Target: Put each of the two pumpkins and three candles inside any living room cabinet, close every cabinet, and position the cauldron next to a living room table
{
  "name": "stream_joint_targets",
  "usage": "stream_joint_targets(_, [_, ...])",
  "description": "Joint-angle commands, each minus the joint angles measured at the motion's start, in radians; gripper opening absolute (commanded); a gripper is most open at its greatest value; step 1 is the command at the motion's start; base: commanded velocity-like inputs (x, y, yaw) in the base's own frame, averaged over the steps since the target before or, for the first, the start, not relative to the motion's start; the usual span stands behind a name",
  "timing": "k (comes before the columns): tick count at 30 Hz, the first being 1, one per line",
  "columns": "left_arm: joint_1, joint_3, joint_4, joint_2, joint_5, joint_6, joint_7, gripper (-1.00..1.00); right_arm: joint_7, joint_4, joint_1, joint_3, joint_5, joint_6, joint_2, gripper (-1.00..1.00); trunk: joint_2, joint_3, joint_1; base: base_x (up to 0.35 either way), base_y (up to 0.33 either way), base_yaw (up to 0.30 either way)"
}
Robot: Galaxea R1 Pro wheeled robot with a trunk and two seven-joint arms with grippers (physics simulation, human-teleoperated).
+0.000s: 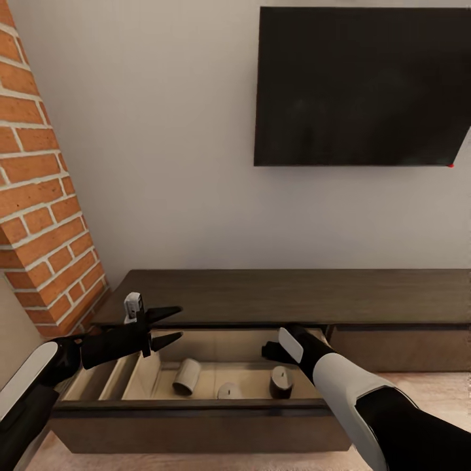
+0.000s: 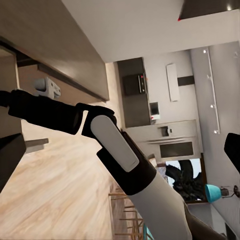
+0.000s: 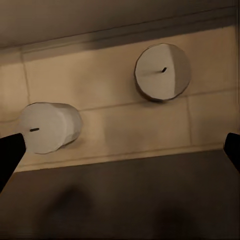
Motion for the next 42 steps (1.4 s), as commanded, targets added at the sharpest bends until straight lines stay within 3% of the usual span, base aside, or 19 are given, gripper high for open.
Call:
stream_joint_targets(1, [-0.001, -0.001, -0.001, 0.001, 0.01, 0.001, 0.01, 1.0, -0.008, -0.002, 0.0, 0.007, -0.012, 0.004, 0.0, 1.0, 0.007, 0.002, -0.004, -0.016, 0.0, -0.147])
stream_joint_targets(14, [-0.001, -0.001, -0.001, 0.001, 0.009, 0.001, 0.01, 1.0, -0.008, -0.002, 0.0, 0.008, -0.015, 0.003, 0.006, 1.0, 0.098, 0.038, -0.054, -0.006, 0.0, -0.107])
stream_joint_targets(42, [-0.001, -0.001, -0.002, 0.001, 0.008, 0.001, 0.01, 1.0, -0.008, -0.002, 0.0, 0.006, -0.015, 0.002, 0.005, 1.0, 0.294, 0.126, -0.161, -0.164, 0.0, -0.052])
